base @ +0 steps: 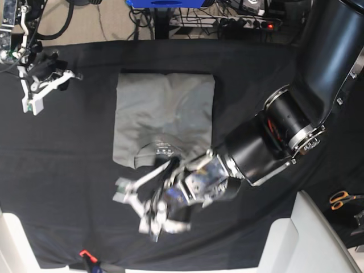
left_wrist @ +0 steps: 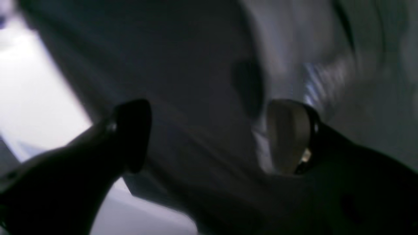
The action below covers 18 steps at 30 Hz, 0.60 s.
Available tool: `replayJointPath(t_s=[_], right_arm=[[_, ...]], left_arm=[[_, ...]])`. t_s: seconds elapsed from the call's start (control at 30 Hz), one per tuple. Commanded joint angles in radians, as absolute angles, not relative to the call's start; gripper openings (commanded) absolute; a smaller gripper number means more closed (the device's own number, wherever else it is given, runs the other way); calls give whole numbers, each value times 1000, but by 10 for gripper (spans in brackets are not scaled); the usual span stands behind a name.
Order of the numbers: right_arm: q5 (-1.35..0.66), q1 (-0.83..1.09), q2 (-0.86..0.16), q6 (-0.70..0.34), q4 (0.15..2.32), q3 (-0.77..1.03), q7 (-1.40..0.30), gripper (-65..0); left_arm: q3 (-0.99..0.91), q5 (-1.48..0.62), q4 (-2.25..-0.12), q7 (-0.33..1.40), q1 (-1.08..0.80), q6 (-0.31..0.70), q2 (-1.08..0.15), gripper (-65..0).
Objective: Fold the T-shirt properly
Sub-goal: 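Press and square the bundle with the left gripper, collar toward the table edge, then release the bundle and lift the left gripper away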
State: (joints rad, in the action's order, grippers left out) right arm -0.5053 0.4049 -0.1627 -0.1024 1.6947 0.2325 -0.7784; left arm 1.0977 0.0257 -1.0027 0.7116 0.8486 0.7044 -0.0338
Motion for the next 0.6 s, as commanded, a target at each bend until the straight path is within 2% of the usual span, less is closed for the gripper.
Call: replayJointPath(t_s=[0.0,0.07,0.1,0.13,0.2,0.23,0.27,0.4,0.57], right_arm=[[-512,403,-173,-105,1709,237,-762,-648],[-512,403,-173,-107,1709,237,-762,-648],[-512,403,-173,-107,1709,237,-762,-648],[-512,404,-173,-107,1709,237,-762,-648],[-512,404,-173,-107,1709,237,-762,-648],[-512,406,-173,-107,1709,237,-762,-648],[-512,406,-173,-107,1709,237,-762,-648],[-512,406,-177,-108,1698,240,-762,-648],[-512,397,-179,-111,1636,239,-757,-648]], left_arm=[[1050,28,-1061,748,872,698,-27,-127],[970,27,-1167,860,803,698,-30,-143],[938,27,-1224,909,765,698,-36,-181],[908,30,-1280,947,719,698,-58,-245],[855,24,-1422,990,607,698,-101,-471],[822,31,-1489,993,538,698,-128,-622],[786,36,-1549,995,472,698,-151,-650],[668,133,-1689,993,220,698,-197,-650],[642,206,-1722,990,81,698,-200,-650]])
